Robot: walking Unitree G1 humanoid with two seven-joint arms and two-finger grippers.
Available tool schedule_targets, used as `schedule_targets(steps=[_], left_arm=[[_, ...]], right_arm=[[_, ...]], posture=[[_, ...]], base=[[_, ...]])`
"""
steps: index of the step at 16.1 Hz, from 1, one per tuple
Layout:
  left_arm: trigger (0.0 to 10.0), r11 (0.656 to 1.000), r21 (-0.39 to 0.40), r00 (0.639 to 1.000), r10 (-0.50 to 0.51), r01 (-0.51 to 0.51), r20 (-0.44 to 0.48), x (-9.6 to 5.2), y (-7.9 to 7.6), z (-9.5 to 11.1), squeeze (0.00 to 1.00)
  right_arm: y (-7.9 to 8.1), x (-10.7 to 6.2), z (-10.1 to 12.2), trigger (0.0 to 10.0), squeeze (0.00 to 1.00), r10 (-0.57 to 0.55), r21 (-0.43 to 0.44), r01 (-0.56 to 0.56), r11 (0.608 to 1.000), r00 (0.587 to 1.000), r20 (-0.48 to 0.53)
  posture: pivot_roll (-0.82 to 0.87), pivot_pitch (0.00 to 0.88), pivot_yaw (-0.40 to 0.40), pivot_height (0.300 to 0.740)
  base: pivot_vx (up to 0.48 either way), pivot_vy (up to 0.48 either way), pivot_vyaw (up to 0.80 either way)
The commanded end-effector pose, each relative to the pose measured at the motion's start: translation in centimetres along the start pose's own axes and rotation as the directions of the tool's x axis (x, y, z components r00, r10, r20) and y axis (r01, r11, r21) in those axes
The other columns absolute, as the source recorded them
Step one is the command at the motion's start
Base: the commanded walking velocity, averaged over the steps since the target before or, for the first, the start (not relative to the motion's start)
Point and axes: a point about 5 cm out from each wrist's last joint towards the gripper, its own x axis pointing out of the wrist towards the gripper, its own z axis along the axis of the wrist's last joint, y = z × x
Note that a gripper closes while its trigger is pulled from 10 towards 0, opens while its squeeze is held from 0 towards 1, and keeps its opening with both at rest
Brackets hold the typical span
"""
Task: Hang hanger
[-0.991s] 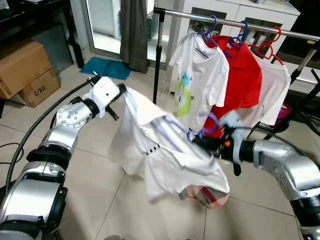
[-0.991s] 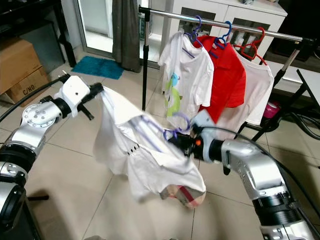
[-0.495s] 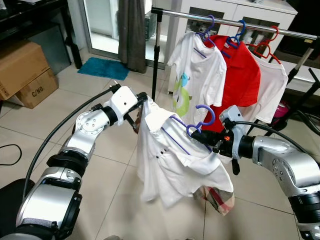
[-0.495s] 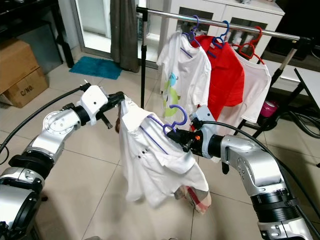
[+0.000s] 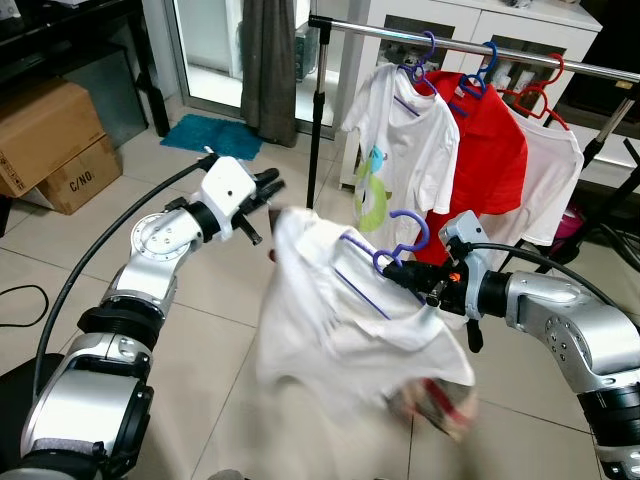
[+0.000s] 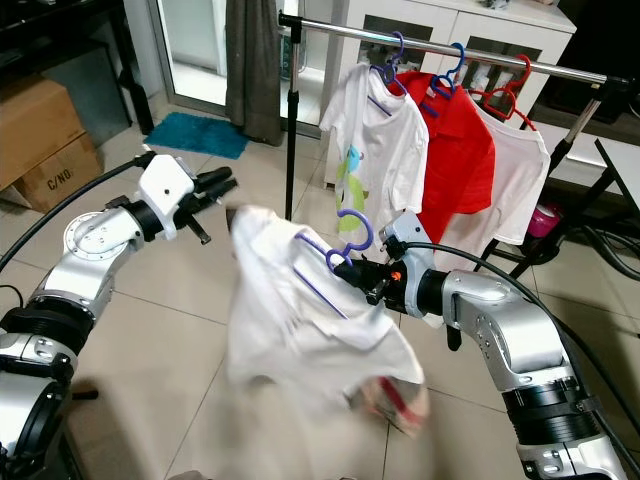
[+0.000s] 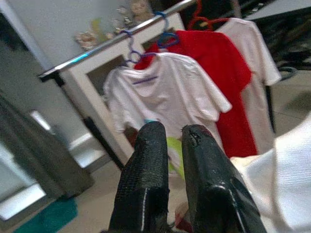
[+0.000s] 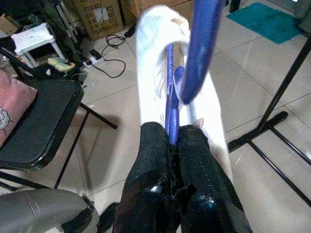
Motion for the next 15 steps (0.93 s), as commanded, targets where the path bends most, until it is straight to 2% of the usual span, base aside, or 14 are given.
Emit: schedule_targets(steps=[1,3,4,5,7,9,10,11,12,13,15], left_arm=[[10.0,0.997,-0.019,0.997,-0.079,0.079,-0.016,0.2,-1.2,-0.4,1.0],[10.0,0.995,-0.026,0.995,-0.094,0.093,-0.027,0.0,-1.4,-0.6,1.0],[10.0,0.999,-0.04,1.0,-0.013,0.013,-0.023,-0.3,-0.6,-0.7,1.0],[10.0,0.999,-0.048,1.0,0.019,-0.021,-0.024,-0.5,-0.2,-0.7,1.0],[10.0,0.965,-0.155,0.978,0.21,-0.21,-0.016,-1.7,2.0,-1.0,1.0],[10.0,0.886,-0.339,0.944,0.329,-0.316,-0.021,-3.4,3.1,-1.9,1.0],[10.0,0.788,-0.517,0.933,0.355,-0.334,-0.062,-4.0,2.7,-3.4,1.0],[10.0,0.686,-0.676,0.951,0.298,-0.269,-0.076,-4.3,1.2,-4.9,1.0],[10.0,0.643,-0.735,0.964,0.261,-0.215,-0.055,-4.3,0.4,-5.3,0.84],[10.0,0.595,-0.788,0.975,0.221,-0.156,-0.026,-4.2,-0.7,-5.7,0.0],[10.0,0.541,-0.841,0.982,0.176,-0.037,0.069,-3.7,-1.7,-5.2,0.0]], right_arm=[[-0.8,-0.8,0.3,10.0,0.0,-0.042,-0.001,0.042,0.999,0.999,0.004],[-1.4,-1.4,0.9,10.0,0.0,-0.063,0.025,0.062,0.998,0.997,0.048],[-1.6,-1.8,1.3,10.0,0.0,-0.059,0.037,0.056,0.998,0.995,0.08],[-1.6,-2.0,1.4,10.0,0.0,-0.056,0.039,0.053,0.998,0.994,0.089],[-1.7,-2.8,1.6,10.0,0.0,-0.029,0.037,0.025,0.999,0.993,0.117],[-1.6,-3.4,1.8,10.0,0.0,0.002,0.051,-0.01,0.999,0.989,0.148],[-1.4,-3.5,2.0,10.0,0.0,0.037,0.061,-0.049,0.997,0.984,0.174],[-0.9,-3.6,2.3,10.0,0.0,0.082,0.058,-0.095,0.994,0.978,0.192],[-0.6,-3.5,2.3,10.0,0.0,0.107,0.053,-0.119,0.991,0.975,0.195],[-0.2,-3.6,2.4,10.0,0.0,0.146,0.041,-0.156,0.987,0.97,0.194],[0.5,-3.6,2.6,10.0,0.0,0.198,0.029,-0.208,0.978,0.959,0.205]], posture=[[-0.15,0.0,-0.051,0.74],[-0.15,0.0,-0.047,0.74],[-0.15,0.0,-0.046,0.74],[-0.15,0.0,-0.046,0.74],[-0.16,0.0,-0.04,0.74],[-0.16,0.0,-0.04,0.74],[-0.15,0.0,-0.042,0.74],[-0.15,0.0,-0.048,0.74],[-0.15,0.0,-0.048,0.74],[-0.15,0.0,-0.05,0.74],[-0.15,0.0,-0.05,0.74]], base=[[0.0,0.0,0.0],[0.0,0.0,0.0],[0.0,0.0,0.0],[0.0,0.0,0.0],[0.0,0.0,0.0],[0.0,0.0,0.0],[0.0,0.0,0.0],[0.0,0.0,0.0],[0.0,0.0,0.0],[0.0,0.0,0.0],[0.0,0.0,0.0]])
